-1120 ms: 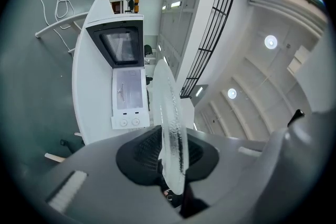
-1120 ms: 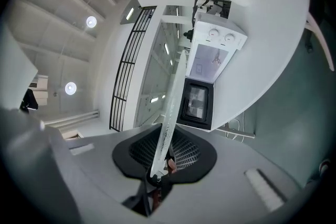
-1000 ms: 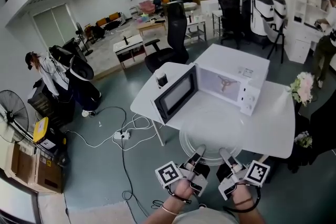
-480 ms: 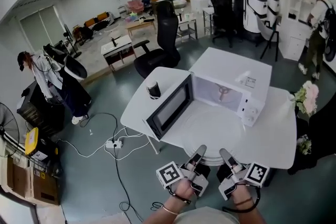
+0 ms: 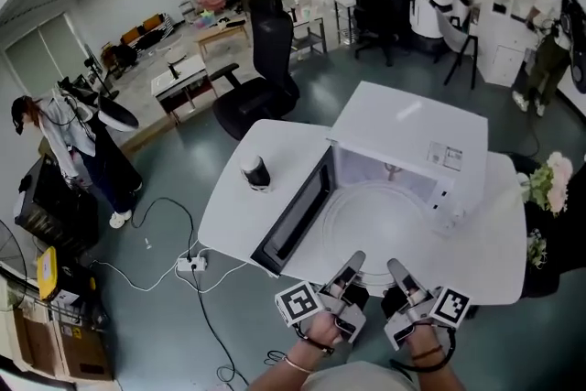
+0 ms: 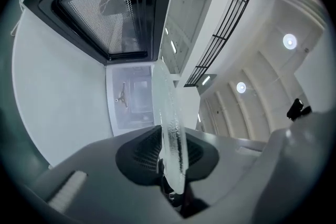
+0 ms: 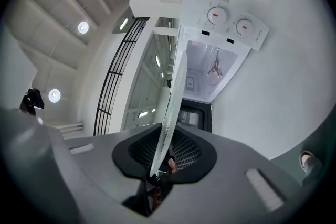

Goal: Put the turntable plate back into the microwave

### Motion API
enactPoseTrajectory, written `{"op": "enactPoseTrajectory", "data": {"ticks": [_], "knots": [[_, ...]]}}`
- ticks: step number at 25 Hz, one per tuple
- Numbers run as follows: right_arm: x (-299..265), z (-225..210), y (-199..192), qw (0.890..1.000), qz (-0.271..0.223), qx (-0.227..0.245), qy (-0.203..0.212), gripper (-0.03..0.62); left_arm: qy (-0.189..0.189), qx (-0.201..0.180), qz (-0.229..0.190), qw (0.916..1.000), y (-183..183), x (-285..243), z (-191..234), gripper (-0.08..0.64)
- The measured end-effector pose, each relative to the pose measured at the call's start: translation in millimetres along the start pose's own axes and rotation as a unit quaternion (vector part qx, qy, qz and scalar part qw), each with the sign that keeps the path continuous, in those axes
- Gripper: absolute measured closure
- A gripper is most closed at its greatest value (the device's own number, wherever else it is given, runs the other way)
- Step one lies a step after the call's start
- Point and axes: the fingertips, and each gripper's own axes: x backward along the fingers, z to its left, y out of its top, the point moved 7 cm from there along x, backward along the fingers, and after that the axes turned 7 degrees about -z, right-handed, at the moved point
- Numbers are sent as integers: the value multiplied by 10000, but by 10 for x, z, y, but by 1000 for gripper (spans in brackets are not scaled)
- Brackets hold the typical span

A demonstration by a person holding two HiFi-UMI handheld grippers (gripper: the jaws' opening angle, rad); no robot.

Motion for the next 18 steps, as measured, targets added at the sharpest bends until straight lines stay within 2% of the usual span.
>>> {"op": "enactPoseTrajectory", "data": {"ticks": [4, 9, 13, 18], "knots": [[-176, -89, 24, 9998, -139, -20, -148, 537, 81, 97, 176, 9998, 149, -162, 119, 518], [-252, -210, 10, 9990, -278, 4, -340, 537, 164, -93, 442, 9988, 256, -250, 288, 515], [-289, -302, 32, 9989, -349, -24, -320, 537, 108, -49, 553, 9984, 244, -341, 419, 514], [-324, -488, 71, 9990, -388, -99, -180, 537, -119, -563, 726, 9957, 289, -482, 475, 511]]}}
